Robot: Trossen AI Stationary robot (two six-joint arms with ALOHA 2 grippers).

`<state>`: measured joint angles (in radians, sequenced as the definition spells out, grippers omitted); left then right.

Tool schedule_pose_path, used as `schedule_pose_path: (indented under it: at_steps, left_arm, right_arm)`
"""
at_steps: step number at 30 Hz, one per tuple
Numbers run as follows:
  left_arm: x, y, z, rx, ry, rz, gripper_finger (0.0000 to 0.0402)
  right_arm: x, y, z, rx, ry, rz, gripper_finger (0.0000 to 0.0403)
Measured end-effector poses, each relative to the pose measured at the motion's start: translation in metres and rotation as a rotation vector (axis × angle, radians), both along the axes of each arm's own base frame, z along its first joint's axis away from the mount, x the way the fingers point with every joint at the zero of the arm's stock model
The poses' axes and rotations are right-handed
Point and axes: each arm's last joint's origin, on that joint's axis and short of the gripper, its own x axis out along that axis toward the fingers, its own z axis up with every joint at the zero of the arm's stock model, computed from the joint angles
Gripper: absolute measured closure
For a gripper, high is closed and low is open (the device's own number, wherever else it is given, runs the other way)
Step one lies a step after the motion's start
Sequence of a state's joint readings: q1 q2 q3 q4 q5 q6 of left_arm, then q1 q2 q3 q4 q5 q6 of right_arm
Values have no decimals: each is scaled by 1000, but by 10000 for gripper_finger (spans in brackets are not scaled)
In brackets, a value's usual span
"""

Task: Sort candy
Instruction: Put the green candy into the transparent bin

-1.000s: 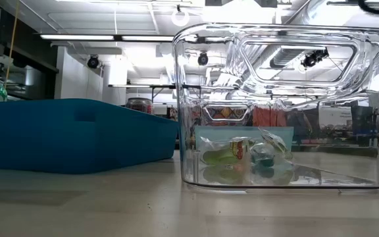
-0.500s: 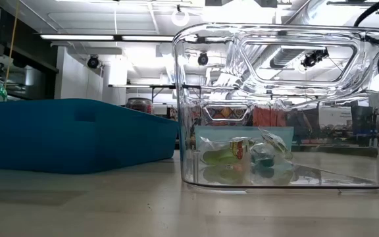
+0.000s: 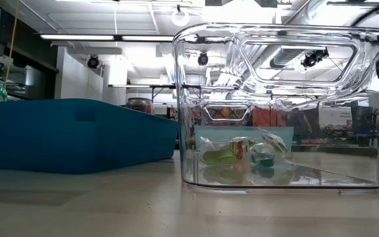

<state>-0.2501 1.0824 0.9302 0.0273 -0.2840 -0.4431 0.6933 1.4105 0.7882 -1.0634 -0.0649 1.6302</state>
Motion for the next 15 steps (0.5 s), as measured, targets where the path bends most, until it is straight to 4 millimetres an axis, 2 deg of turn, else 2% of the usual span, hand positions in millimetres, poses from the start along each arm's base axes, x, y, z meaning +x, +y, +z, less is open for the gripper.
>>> schedule_pose_path:
  at_steps: [10, 15]
  left_arm:
    - [0, 0, -1, 3, 5, 0, 209]
    - [0, 0, -1, 4, 7, 0, 209]
  right_arm:
    - [10, 17, 46, 63, -40, 2, 222]
    - [13, 31, 50, 113, -128, -141, 222]
